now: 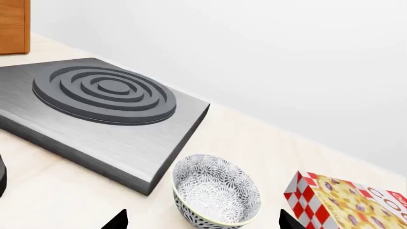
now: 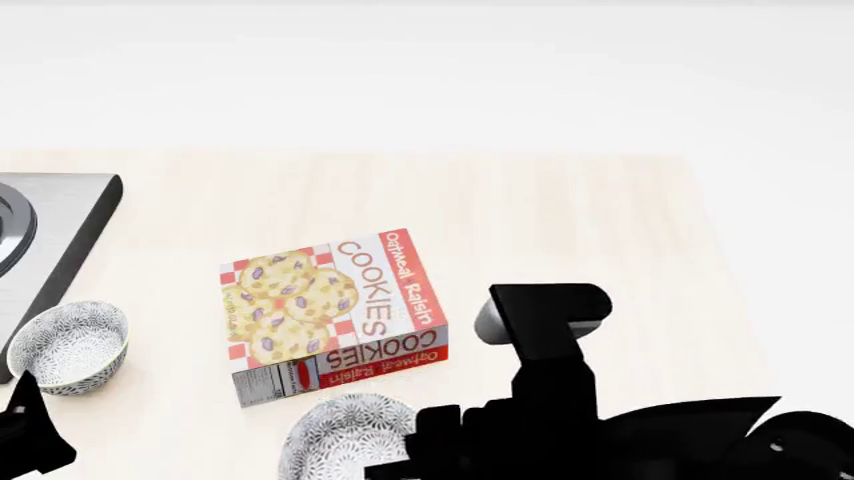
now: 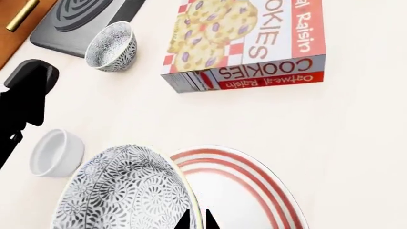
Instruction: Pick the akita bowl next to the plate and place it on the plate.
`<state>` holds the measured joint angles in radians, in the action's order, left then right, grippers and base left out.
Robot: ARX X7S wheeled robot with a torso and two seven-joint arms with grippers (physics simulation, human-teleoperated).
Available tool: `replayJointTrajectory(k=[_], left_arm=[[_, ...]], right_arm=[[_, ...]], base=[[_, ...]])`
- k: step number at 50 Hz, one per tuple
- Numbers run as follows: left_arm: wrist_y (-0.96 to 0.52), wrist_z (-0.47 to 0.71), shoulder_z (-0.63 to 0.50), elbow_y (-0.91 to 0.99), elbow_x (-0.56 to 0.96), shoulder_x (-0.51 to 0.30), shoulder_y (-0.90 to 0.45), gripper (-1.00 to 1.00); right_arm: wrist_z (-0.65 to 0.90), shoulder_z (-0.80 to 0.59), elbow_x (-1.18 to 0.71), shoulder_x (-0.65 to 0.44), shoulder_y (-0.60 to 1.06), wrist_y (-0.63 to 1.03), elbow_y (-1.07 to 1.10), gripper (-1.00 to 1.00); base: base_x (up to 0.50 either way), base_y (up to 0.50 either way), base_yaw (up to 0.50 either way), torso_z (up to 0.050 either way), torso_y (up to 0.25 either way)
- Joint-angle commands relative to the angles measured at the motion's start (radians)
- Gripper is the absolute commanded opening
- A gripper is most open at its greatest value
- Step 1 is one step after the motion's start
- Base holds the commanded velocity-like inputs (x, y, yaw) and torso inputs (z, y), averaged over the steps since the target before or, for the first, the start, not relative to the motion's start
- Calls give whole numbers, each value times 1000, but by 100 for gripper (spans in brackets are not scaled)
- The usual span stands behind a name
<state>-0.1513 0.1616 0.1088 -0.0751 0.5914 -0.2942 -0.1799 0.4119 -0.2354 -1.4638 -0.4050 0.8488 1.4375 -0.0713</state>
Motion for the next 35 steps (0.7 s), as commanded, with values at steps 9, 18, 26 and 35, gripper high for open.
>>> replayJointTrajectory(k=[9, 18, 26, 35], left_arm=[[7, -2, -4, -6, 4, -3, 0, 100], [4, 1, -4, -2, 8, -6, 1, 100], [3, 5, -6, 4, 10, -8, 4, 100], [6, 5, -8, -1, 11, -8, 3, 100]], right_arm=[[-119, -87, 70, -3, -50, -70, 10, -100], [-159, -124, 104, -10, -72, -94, 12, -100], [-173, -148, 119, -18, -89, -104, 26, -100], [-188, -169, 140, -25, -87, -119, 20, -100]], base=[[0, 0, 0, 0, 0], [0, 0, 0, 0, 0], [0, 0, 0, 0, 0], [0, 0, 0, 0, 1]])
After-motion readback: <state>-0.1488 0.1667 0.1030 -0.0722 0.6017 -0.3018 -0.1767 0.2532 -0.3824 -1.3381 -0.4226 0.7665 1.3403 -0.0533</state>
